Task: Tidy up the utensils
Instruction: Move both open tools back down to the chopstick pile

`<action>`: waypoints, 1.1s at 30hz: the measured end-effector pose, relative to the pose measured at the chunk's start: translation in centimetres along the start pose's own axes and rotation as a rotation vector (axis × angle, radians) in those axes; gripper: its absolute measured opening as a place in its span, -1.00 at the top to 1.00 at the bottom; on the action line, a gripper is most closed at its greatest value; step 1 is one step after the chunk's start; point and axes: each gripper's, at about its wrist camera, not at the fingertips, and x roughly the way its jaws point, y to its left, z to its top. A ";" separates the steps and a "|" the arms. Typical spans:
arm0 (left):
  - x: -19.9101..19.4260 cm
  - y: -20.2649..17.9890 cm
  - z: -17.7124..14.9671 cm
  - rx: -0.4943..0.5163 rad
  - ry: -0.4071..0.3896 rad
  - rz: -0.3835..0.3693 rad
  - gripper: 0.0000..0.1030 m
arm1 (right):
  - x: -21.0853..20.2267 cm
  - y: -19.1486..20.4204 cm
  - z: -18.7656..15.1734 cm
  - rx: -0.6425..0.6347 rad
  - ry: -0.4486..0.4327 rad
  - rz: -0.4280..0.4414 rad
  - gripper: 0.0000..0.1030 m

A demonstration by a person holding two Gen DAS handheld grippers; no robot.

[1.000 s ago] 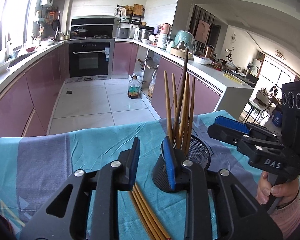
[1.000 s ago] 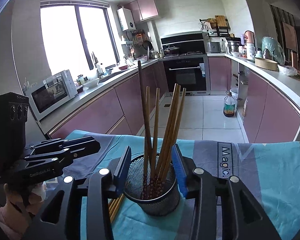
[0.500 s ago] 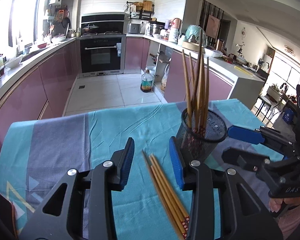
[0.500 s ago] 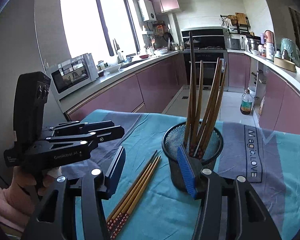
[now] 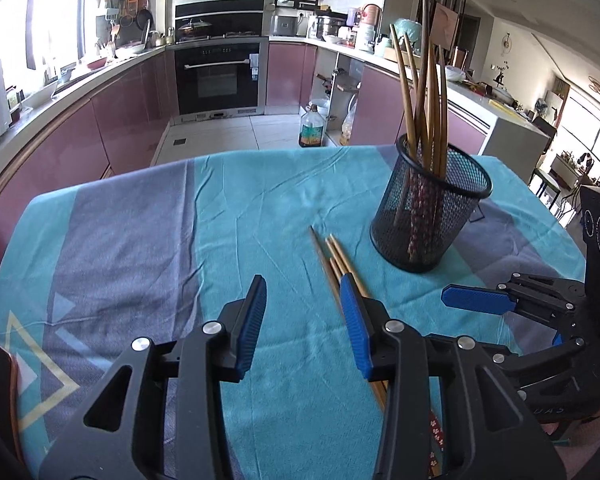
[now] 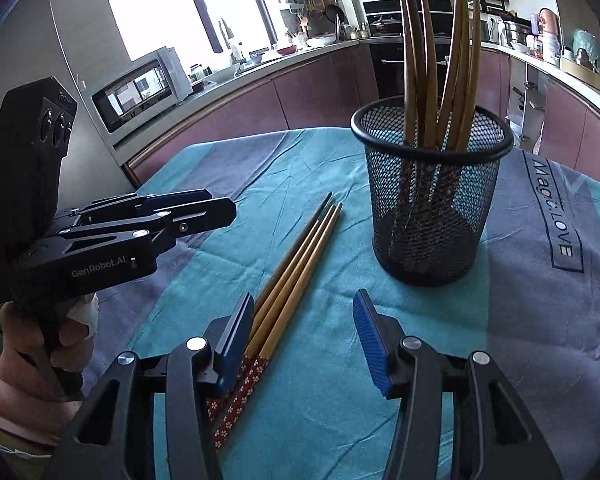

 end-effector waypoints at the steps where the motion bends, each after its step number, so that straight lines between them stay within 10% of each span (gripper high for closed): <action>1: 0.2 -0.1 -0.1 0.000 0.003 0.001 0.26 | 0.1 0.0 -0.2 0.003 0.004 0.002 0.04; 33: 2.7 -1.2 -2.8 0.033 0.092 -0.020 0.13 | 1.9 1.1 -1.3 -0.046 0.082 -0.089 0.58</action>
